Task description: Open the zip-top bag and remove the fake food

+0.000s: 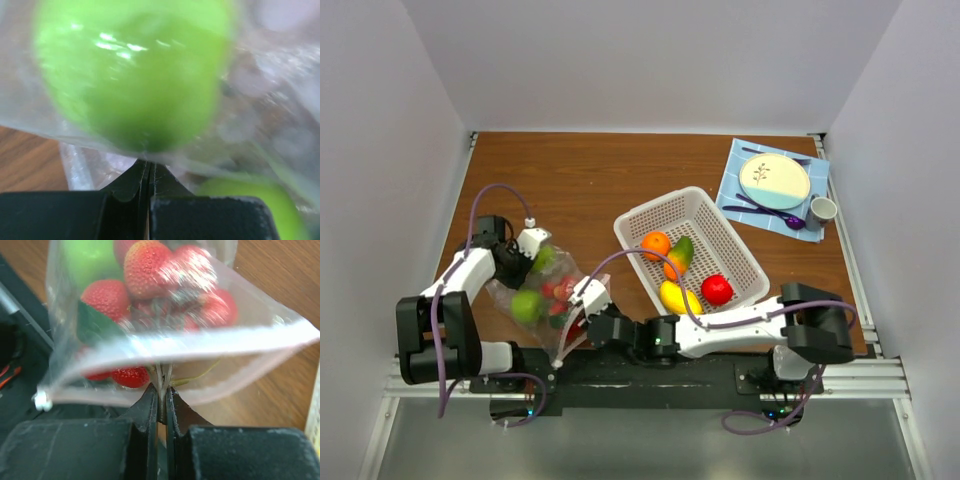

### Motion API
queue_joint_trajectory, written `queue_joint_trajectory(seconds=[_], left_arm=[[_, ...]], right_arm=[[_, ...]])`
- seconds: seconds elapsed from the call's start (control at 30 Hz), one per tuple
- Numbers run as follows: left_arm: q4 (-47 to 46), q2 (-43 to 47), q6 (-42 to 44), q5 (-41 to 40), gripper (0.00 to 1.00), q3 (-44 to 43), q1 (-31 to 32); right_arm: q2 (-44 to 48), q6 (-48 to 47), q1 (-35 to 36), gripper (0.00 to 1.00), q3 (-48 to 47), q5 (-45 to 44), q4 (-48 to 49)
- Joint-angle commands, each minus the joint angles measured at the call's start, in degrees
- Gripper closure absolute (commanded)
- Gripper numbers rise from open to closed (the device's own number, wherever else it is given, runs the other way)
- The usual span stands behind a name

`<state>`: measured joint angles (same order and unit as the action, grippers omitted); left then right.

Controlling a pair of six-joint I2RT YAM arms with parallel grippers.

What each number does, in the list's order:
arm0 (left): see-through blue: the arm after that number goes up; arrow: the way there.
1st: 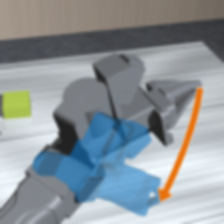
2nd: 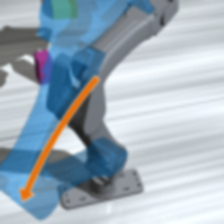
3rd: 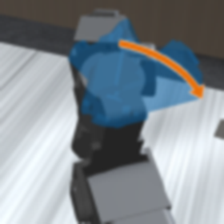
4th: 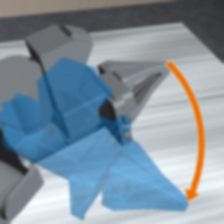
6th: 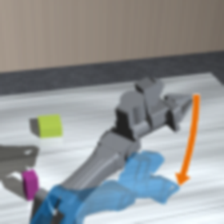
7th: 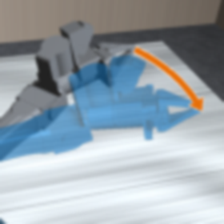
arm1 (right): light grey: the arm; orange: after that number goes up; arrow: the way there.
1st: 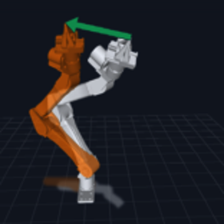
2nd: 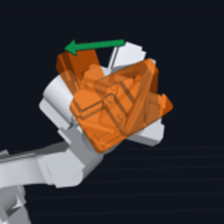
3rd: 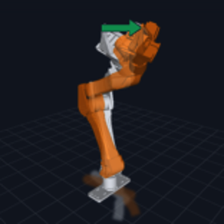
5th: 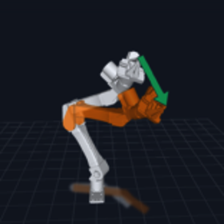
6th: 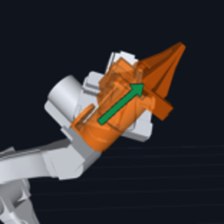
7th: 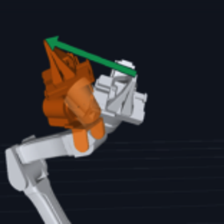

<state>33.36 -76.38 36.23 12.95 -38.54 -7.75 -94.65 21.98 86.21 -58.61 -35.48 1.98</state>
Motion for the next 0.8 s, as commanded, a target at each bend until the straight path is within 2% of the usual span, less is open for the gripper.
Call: queue_joint_trajectory(seconds=[0.0, 0.4, 0.63, 0.77], left_arm=[[-2.16, -1.05, 1.3, -0.12, 1.0, -0.04, -1.83], [-2.25, 0.61, 3.32, -0.03, 1.0, 1.72, -4.38], [-2.08, 1.85, 3.06, 0.41, 1.0, 1.81, -4.82], [-1.9, 2.46, 3.76, -0.73, 1.0, 1.89, -5.17]], right_arm=[[7.1, 5.17, 2.9, 1.0, 0.42, -7.05, -7.06], [31.95, 12.39, 4.05, 1.0, 1.74, -9.08, -27.11], [37.51, 15.55, 4.14, 1.0, 2.8, -8.11, -34.05], [42.96, 18.36, 4.05, 1.0, 2.71, -16.25, -38.87]])
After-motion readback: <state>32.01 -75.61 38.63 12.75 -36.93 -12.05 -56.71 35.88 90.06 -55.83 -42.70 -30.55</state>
